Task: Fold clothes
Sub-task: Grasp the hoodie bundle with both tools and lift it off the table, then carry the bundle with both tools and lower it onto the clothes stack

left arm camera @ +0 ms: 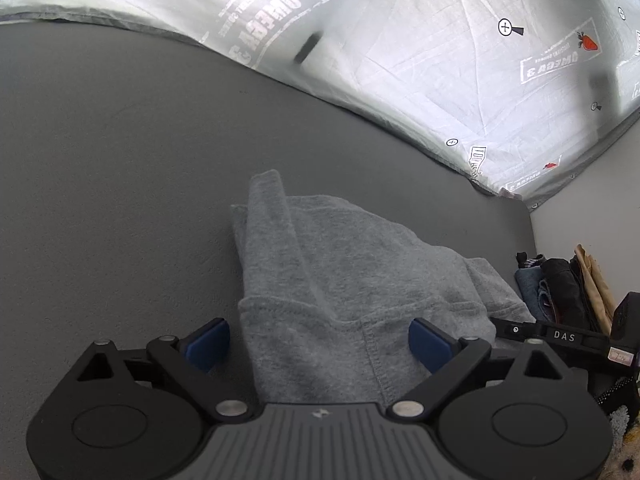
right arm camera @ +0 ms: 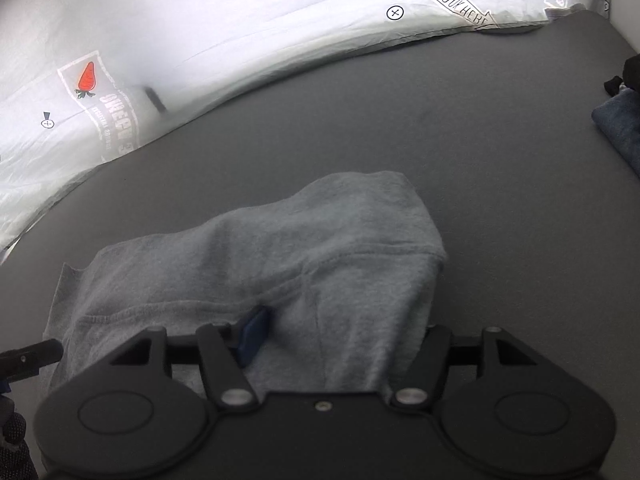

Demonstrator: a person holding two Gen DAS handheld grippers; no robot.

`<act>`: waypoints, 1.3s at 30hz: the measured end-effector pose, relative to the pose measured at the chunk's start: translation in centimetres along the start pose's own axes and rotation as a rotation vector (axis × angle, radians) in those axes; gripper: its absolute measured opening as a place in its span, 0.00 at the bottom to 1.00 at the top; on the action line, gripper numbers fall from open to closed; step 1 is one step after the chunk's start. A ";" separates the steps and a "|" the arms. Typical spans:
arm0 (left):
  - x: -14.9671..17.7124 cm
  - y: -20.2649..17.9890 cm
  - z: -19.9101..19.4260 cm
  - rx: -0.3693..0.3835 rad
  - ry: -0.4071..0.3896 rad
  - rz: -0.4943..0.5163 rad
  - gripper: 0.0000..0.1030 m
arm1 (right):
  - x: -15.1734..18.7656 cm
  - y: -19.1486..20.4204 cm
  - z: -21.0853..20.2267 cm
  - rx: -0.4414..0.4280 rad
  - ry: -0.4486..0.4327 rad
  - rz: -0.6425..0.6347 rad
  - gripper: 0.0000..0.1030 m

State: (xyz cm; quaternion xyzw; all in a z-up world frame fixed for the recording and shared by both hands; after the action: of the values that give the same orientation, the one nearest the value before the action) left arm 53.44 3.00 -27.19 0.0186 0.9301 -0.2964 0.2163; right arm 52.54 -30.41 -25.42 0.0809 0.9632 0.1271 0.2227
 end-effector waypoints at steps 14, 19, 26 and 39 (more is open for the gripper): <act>-0.9 -5.6 -2.7 -0.044 -0.087 0.092 0.25 | 0.6 2.3 -4.1 -0.048 -0.114 0.077 0.23; -0.4 -9.9 -6.2 -0.009 -0.176 0.179 0.25 | 1.6 3.3 -11.4 -0.090 -0.287 0.139 0.21; -2.0 -18.8 -10.3 0.116 -0.305 0.312 0.25 | 1.5 1.1 -23.1 -0.100 -0.551 0.181 0.22; 0.6 -42.8 -7.6 0.202 -0.447 0.460 0.25 | 1.9 -19.3 -37.4 -0.124 -0.833 0.236 0.22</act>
State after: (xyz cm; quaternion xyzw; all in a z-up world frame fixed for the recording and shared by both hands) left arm 42.99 -28.09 1.36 0.1840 0.7970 -0.3272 0.4732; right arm 32.11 -56.22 0.89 0.2214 0.7659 0.1658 0.5805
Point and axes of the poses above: each gripper's, at about its wrist camera, not at the fingertips, and z roughly the way its jaws point, y to its left, x to its underside, the point moved 4 cm from there along z, roughly the way its jaws point, and after that the axes turned 8 degrees about y, right-handed, at the moved point
